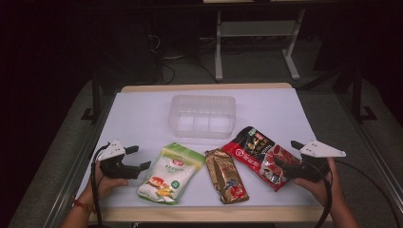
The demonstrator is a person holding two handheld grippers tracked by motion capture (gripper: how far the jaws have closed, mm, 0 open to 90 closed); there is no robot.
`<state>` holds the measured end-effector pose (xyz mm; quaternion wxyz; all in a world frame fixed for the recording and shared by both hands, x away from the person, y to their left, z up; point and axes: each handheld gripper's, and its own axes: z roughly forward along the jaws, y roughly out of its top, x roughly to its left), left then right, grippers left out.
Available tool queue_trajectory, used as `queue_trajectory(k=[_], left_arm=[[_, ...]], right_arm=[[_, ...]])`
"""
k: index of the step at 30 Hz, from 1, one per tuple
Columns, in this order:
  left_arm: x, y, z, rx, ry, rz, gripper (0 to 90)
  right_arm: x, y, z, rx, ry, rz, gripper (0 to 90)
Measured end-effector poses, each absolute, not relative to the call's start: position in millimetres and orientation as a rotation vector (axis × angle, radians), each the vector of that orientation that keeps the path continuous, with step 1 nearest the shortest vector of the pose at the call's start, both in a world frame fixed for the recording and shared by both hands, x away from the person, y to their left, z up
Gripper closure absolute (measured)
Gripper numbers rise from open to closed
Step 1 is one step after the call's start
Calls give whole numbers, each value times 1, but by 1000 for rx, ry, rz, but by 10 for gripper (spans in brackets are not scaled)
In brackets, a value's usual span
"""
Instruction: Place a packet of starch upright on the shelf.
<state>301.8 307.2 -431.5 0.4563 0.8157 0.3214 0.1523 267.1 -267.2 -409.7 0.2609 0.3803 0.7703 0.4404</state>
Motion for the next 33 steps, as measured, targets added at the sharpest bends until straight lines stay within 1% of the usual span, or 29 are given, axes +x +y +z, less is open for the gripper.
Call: queue_trajectory(k=[1,4,7,12,16,21,22,24,27,29,31,33], left_arm=[[302,307,-431,2011,793,376,180],[307,306,-437,2031,779,270,179],[311,303,-441,2064,775,250,178],[323,297,-442,2085,765,163,176],[338,285,-442,2112,765,130,164],[355,262,-448,2189,738,87,163],[358,257,-451,2216,739,93,163],[363,250,-451,2223,721,97,136],[370,245,-452,2207,735,91,136],[369,242,-452,2218,728,100,120],[368,241,-451,2220,704,83,130],[365,239,-451,2206,680,33,166]], right_arm=[[267,-267,-410,1030,2086,1192,151],[268,-267,-412,1034,2089,1177,151],[269,-267,-413,1045,2088,1170,151],[267,-266,-414,1046,2096,1160,152],[264,-266,-414,1048,2094,1153,152],[262,-268,-414,1057,2088,1152,153],[262,-268,-414,1057,2088,1152,153],[261,-267,-414,1049,2092,1147,153],[261,-267,-415,1052,2101,1149,154],[261,-266,-416,1049,2114,1145,154],[261,-266,-417,1046,2119,1144,154],[261,-265,-417,1045,2126,1154,156]])
